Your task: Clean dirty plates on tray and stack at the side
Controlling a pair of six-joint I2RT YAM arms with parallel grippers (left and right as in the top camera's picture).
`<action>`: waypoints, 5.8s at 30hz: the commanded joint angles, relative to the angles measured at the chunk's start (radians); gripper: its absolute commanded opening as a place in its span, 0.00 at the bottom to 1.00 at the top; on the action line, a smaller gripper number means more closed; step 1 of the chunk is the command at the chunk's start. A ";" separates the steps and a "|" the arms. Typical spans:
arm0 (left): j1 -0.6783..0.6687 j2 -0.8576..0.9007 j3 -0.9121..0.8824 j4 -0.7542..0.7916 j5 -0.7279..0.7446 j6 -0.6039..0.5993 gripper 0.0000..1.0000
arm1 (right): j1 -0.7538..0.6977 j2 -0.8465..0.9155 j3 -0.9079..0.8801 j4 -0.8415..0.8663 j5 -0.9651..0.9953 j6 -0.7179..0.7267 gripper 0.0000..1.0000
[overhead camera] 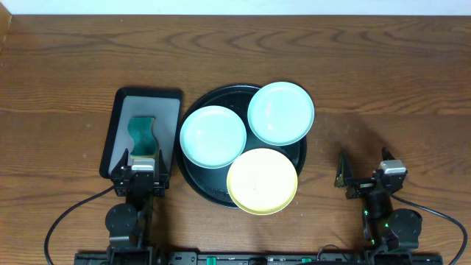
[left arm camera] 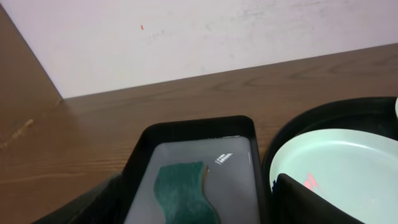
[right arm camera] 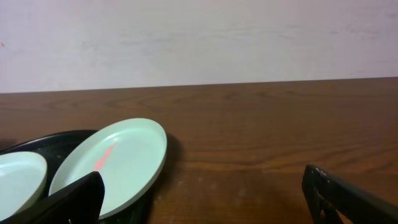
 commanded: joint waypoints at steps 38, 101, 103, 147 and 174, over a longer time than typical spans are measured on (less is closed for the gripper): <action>0.005 1.036 1.428 -0.810 0.053 -0.047 0.75 | 0.005 1.126 1.132 -0.468 -0.175 -0.113 0.99; 0.054 1.550 1.550 -1.043 -0.152 -0.472 0.72 | 0.653 2.210 1.672 -0.817 0.040 0.394 0.22; 0.054 1.550 1.550 -1.043 -0.152 -0.472 0.72 | 0.656 2.213 1.672 -0.811 0.040 0.394 0.20; 0.132 1.928 1.359 -0.951 -0.005 -0.328 0.48 | 0.661 2.215 1.664 -0.787 0.078 0.389 0.01; 0.166 1.877 1.285 -0.770 0.044 -0.323 0.07 | 0.661 2.215 1.664 -0.783 0.085 0.387 0.01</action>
